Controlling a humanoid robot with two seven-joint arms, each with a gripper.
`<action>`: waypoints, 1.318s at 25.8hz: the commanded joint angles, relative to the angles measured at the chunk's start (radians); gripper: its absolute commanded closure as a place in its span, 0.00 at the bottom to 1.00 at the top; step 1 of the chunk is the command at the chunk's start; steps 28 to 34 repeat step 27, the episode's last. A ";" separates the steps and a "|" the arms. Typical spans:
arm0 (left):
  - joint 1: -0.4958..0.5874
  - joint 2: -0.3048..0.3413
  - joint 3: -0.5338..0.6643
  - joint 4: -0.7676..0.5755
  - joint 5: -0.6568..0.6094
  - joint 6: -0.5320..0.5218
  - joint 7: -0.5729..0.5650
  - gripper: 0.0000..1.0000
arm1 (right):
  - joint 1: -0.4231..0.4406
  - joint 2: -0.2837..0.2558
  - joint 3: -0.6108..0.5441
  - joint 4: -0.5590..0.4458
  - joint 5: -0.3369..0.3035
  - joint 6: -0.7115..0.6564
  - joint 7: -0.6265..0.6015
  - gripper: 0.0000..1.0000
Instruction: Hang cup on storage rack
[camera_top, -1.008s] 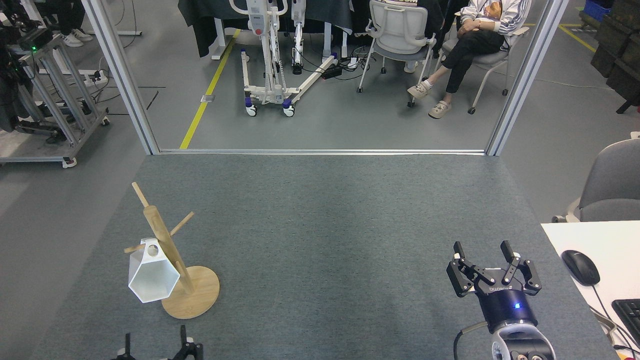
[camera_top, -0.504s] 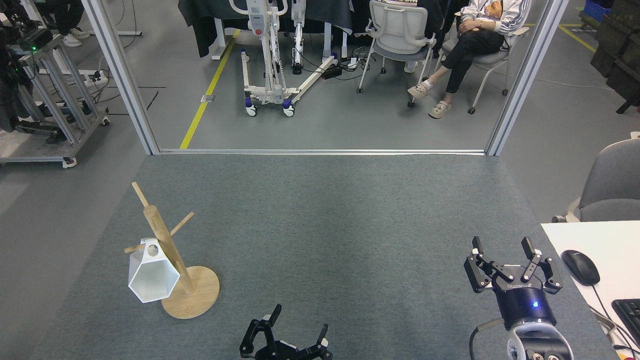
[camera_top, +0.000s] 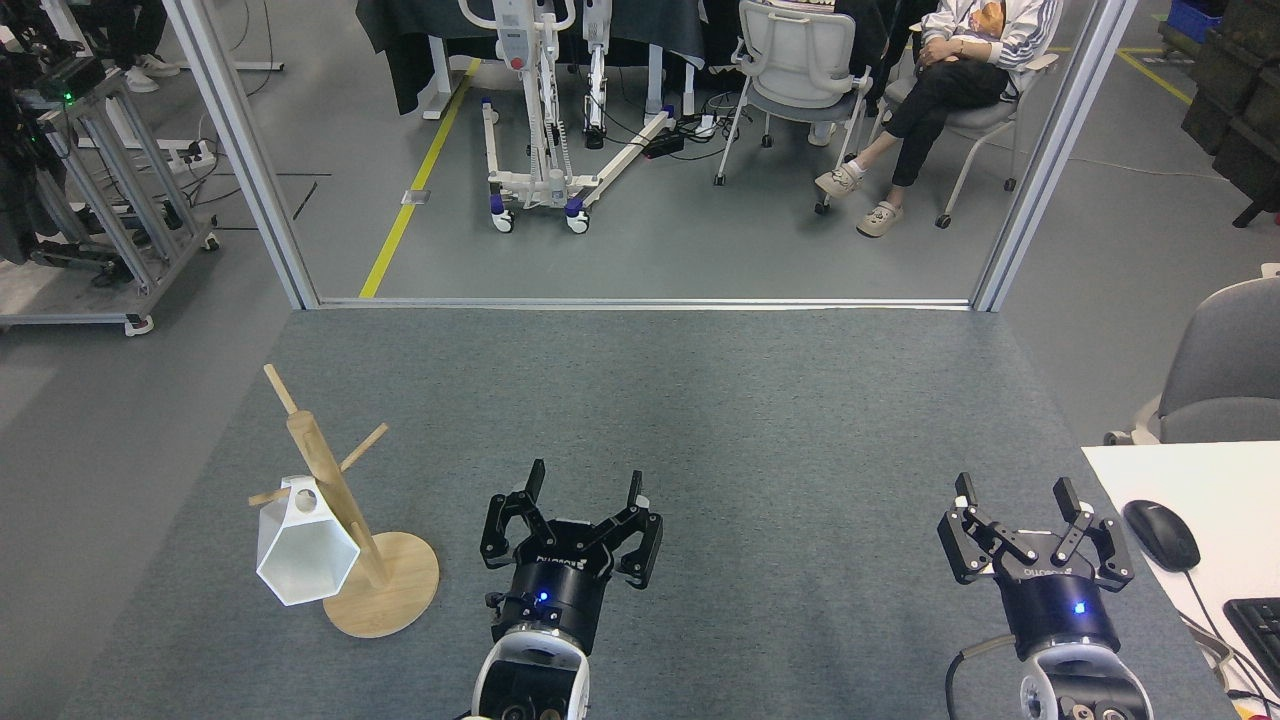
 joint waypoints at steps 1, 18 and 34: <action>-0.050 -0.001 -0.014 0.048 -0.017 0.058 -0.007 0.01 | 0.019 0.029 0.009 0.002 -0.003 0.007 0.002 0.01; -0.001 0.003 -0.014 0.036 -0.044 0.187 0.088 0.01 | 0.044 0.083 0.021 0.009 -0.023 0.022 0.005 0.01; 0.007 0.012 -0.014 0.042 -0.046 0.110 0.114 0.00 | 0.039 0.118 0.038 0.012 -0.020 0.022 0.005 0.01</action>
